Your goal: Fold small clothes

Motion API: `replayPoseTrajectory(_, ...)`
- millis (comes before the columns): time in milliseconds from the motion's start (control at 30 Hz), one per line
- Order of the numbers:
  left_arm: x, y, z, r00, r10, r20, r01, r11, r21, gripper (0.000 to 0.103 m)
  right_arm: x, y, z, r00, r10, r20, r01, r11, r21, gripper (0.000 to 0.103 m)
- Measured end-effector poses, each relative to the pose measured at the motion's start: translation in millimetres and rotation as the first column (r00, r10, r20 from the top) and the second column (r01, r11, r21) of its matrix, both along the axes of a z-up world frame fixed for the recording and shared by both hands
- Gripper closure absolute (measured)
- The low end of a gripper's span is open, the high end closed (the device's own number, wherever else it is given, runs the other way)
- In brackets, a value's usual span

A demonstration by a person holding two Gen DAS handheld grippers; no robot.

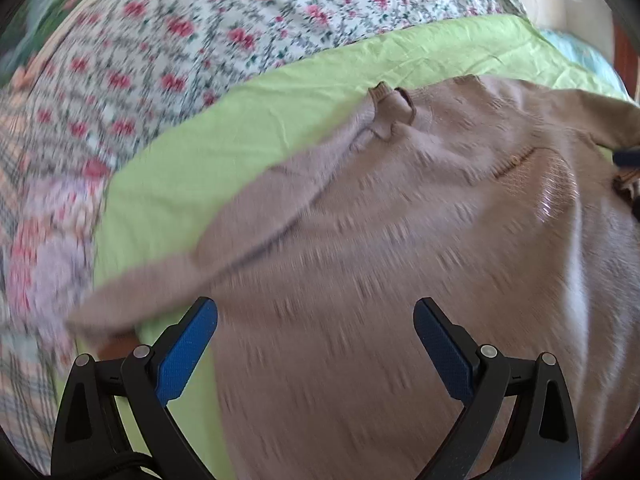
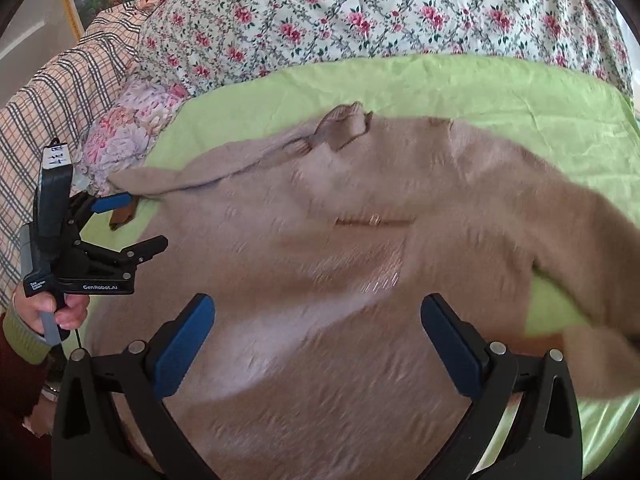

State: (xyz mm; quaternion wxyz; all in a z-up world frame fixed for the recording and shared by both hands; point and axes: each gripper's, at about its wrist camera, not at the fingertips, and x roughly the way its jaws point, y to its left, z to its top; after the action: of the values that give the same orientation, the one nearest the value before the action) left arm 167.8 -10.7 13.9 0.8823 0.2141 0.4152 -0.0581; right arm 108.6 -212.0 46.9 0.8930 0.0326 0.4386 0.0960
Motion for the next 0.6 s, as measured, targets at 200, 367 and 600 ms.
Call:
replayPoseTrajectory(200, 64, -8, -11, 0.995, -0.103, 0.019, 0.1, 0.989, 0.108, 0.004, 60, -31, 17, 1.0, -0.018, 0.019, 0.019, 0.997, -0.07, 0.001)
replayPoseTrajectory(367, 101, -22, -44, 0.981, -0.195, -0.005, 0.189, 0.941, 0.282, 0.004, 106, -49, 15, 1.0, -0.019, -0.018, 0.017, 0.996, -0.083, 0.001)
replayPoseTrajectory(600, 160, -3, -52, 0.989, -0.132, 0.067, 0.102, 0.933, 0.344, 0.004, 178, -75, -18, 0.996, -0.029, -0.086, 0.014, 0.985, -0.171, 0.001)
